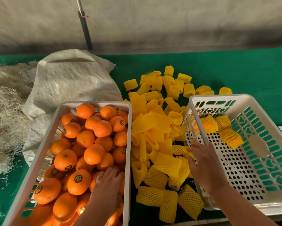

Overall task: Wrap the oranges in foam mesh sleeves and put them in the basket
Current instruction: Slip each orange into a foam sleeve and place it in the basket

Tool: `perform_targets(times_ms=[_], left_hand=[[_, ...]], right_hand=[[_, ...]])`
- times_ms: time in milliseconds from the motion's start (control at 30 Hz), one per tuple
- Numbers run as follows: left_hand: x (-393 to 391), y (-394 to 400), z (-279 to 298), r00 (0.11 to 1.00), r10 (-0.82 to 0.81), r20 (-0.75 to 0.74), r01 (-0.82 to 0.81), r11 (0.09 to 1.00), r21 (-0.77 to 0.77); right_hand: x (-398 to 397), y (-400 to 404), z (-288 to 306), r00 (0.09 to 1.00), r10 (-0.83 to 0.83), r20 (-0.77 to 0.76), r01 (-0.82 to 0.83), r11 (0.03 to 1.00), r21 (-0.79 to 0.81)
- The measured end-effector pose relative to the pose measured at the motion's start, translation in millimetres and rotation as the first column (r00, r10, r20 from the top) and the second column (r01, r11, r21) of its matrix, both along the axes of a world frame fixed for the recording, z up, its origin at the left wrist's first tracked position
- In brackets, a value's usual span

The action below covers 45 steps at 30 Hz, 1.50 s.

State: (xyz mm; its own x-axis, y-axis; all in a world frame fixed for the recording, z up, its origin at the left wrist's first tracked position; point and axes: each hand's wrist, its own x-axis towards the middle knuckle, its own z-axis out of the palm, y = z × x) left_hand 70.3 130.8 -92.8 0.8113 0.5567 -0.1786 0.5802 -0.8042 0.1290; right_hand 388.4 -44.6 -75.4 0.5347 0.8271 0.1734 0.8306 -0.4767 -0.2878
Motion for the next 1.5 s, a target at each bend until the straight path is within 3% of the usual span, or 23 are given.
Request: perform_targets(times_ms=[100, 200, 267, 400, 533, 600, 700, 800, 900, 1000, 1067, 1200, 1267, 1333, 1400, 1500], left_hand=[[0, 1, -3, 0.999, 0.044, 0.019, -0.044, 0.999, -0.020], [-1, 2, -1, 0.994, 0.108, 0.005, -0.107, 0.993, -0.053], [-5, 3, 1, 0.983, 0.183, 0.034, -0.178, 0.977, -0.116], [-18, 5, 15, 0.907, 0.345, 0.240, -0.264, 0.913, -0.312], [-30, 9, 24, 0.791, 0.478, 0.381, -0.277, 0.836, -0.474], [-31, 12, 23, 0.722, 0.561, 0.406, -0.278, 0.772, -0.572], [-30, 17, 29, 0.591, 0.715, 0.373, -0.255, 0.605, -0.755], [-25, 22, 37, 0.420, 0.856, 0.301, -0.132, 0.386, -0.913], [-14, 23, 49, 0.290, 0.942, 0.166, 0.072, 0.152, -0.986], [1, 23, 69, 0.351, 0.921, 0.168, 0.134, 0.128, -0.983], [13, 21, 85, 0.486, 0.842, 0.234, 0.095, 0.216, -0.972], [46, 6, 111, 0.806, 0.509, 0.302, 0.091, 0.398, -0.913], [63, -5, 117, 0.880, 0.356, 0.314, 0.125, 0.465, -0.876], [76, -14, 118, 0.913, 0.281, 0.297, 0.137, 0.475, -0.869], [84, -18, 118, 0.918, 0.285, 0.275, 0.143, 0.409, -0.901], [88, -20, 115, 0.900, 0.379, 0.215, 0.099, 0.301, -0.948]], right_hand=[[-18, -2, -4, 0.991, 0.125, -0.040, -0.123, 0.992, 0.032], [-46, -4, -15, 0.960, 0.250, -0.129, -0.264, 0.959, -0.101], [-58, -3, -26, 0.958, 0.221, -0.182, -0.262, 0.932, -0.251], [-61, 2, -28, 0.971, 0.072, -0.227, -0.179, 0.851, -0.493], [-59, 4, -27, 0.960, 0.146, -0.239, -0.265, 0.750, -0.606], [-60, 5, -23, 0.956, 0.124, -0.267, -0.260, 0.778, -0.572], [-61, 7, -12, 0.937, 0.099, -0.336, -0.215, 0.920, -0.328], [-63, 13, 3, 0.891, 0.048, -0.452, -0.073, 0.997, -0.039], [-67, 23, 19, 0.825, 0.020, -0.565, 0.046, 0.994, 0.102], [-71, 35, 29, 0.743, -0.002, -0.669, 0.164, 0.970, 0.179], [-73, 40, 36, 0.718, 0.010, -0.696, 0.187, 0.960, 0.207], [-74, 48, 53, 0.802, 0.001, -0.597, 0.127, 0.977, 0.173], [-74, 49, 58, 0.803, -0.011, -0.596, 0.111, 0.985, 0.131], [-73, 48, 59, 0.776, -0.061, -0.628, 0.149, 0.985, 0.089], [-71, 46, 61, 0.677, -0.103, -0.728, 0.210, 0.976, 0.057], [-71, 42, 61, 0.379, -0.059, -0.924, 0.301, 0.952, 0.063]])
